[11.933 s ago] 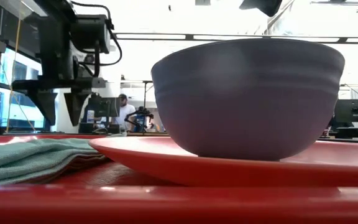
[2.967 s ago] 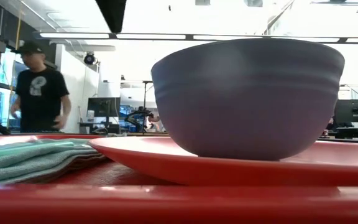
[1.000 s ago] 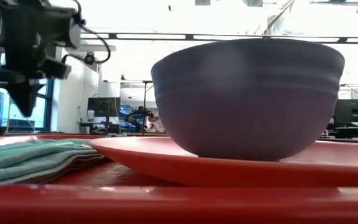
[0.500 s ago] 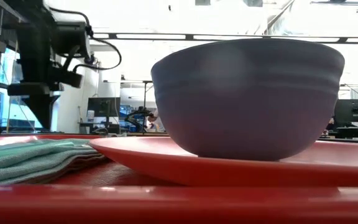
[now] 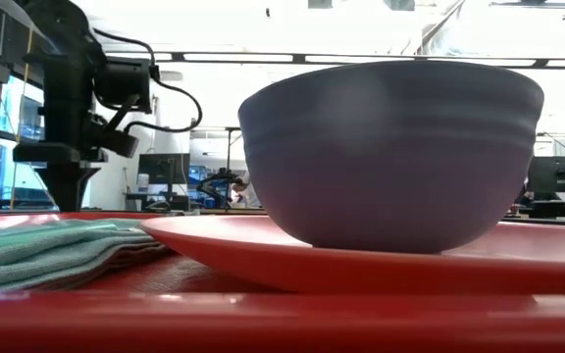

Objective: Set up tray
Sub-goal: Put the black table knife on top of the light blue table napkin to the left side of the blue spoon

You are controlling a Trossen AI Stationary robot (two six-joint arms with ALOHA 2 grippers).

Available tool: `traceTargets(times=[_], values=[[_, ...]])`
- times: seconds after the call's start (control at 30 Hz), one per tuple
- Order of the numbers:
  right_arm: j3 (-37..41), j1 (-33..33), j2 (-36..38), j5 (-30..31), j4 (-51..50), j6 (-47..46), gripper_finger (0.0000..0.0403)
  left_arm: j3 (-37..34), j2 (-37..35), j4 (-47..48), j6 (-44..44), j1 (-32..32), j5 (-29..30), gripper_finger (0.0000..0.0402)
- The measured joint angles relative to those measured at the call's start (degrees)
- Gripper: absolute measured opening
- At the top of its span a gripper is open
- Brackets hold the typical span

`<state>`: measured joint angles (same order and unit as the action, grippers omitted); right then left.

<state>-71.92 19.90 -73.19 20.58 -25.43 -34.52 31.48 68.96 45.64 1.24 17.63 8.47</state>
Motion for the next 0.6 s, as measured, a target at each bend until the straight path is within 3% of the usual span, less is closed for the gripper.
traceTargets(times=[0.4, 0.6], values=[[0.0, 0.0, 0.0, -0.6, 0.0, -0.1, 0.0236, 0.0, 0.2, -1.6, 1.1, 0.0, 2.8, 0.0203], [0.0, 0.0, 0.0, -1.3, 0.0, -0.6, 0.0236, -3.6, 0.7, -5.4, 0.0, 0.0, 1.1, 0.0233]])
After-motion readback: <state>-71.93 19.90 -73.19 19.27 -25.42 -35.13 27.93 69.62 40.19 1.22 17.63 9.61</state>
